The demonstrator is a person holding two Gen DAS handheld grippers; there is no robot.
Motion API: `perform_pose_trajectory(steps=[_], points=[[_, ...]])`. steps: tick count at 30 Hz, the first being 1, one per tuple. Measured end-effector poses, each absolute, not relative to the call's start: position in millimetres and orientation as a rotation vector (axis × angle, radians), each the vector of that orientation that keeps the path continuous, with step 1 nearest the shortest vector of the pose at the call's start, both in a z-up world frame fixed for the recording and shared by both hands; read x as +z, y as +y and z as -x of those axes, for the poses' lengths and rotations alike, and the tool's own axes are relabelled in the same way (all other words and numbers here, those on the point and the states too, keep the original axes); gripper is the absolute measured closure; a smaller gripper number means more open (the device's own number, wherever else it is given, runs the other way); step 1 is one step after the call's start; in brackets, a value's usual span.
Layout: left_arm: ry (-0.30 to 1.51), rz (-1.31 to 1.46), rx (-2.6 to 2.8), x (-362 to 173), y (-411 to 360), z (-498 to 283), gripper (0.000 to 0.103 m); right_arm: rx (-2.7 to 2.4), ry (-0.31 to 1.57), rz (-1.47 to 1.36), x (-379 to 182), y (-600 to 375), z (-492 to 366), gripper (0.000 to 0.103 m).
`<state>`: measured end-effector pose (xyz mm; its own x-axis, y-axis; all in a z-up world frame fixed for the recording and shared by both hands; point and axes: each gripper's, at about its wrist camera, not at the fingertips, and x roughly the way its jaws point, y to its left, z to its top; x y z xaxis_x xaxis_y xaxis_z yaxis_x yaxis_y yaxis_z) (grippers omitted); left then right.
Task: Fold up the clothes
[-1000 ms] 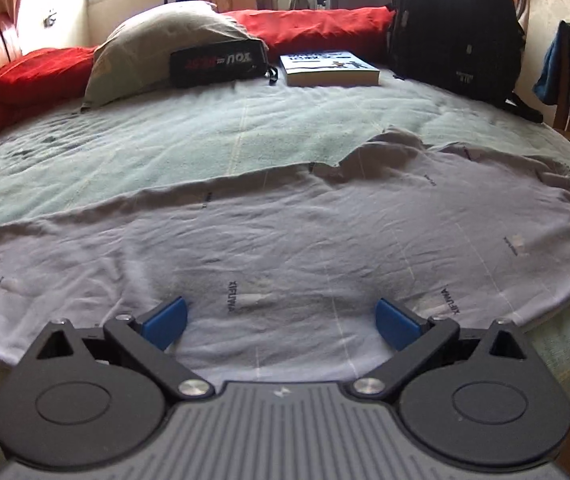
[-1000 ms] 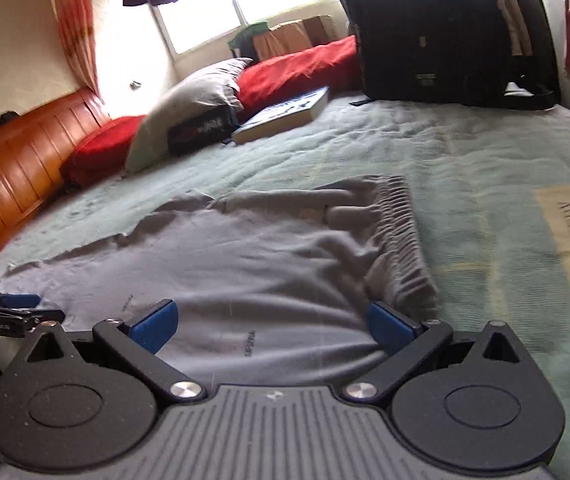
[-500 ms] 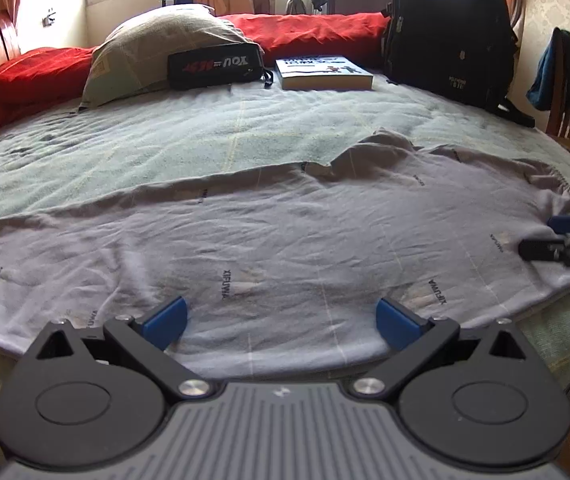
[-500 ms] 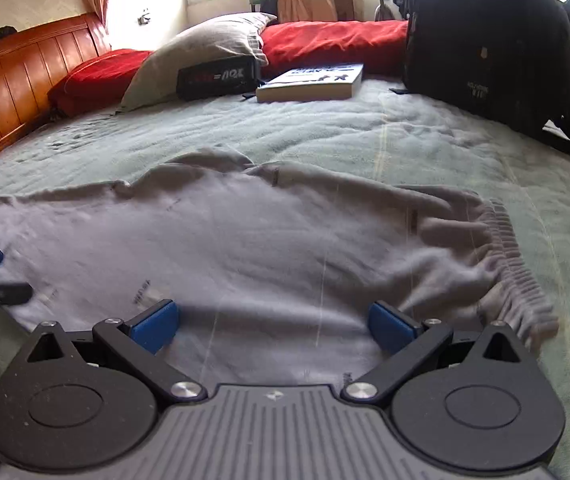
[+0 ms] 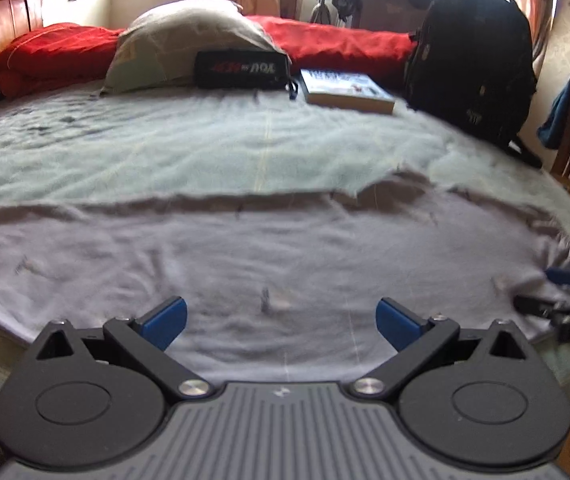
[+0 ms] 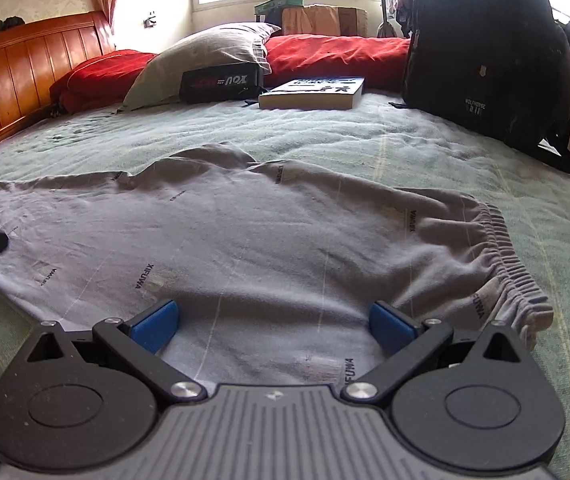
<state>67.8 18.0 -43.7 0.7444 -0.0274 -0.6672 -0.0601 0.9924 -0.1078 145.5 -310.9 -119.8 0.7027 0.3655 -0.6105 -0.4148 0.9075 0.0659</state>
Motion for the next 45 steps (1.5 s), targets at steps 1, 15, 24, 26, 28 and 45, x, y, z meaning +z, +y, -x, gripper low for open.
perform_pose_trajectory(steps=[1, 15, 24, 26, 28, 45], points=[[0.724, 0.131, 0.021, -38, 23, -68, 0.003, 0.434, 0.662, 0.080, -120, -311, -145, 0.000], [0.879, 0.315, 0.194, -51, 166, -81, 0.003, 0.447, 0.645, 0.078, -122, -314, -142, 0.000], [0.822, 0.323, 0.087, -33, 195, -56, 0.002, 0.463, 0.688, 0.012, -74, -297, -147, 0.000], [0.786, 0.317, 0.094, -30, 209, -61, 0.002, 0.487, 0.674, 0.005, -61, -279, -153, 0.000], [0.808, 0.360, 0.100, -40, 224, -68, 0.002, 0.524, 0.670, 0.000, -54, -254, -159, 0.000], [0.772, 0.636, 0.144, -54, 352, -126, 0.003, 0.608, 0.856, 0.134, -89, -163, -179, 0.000]])
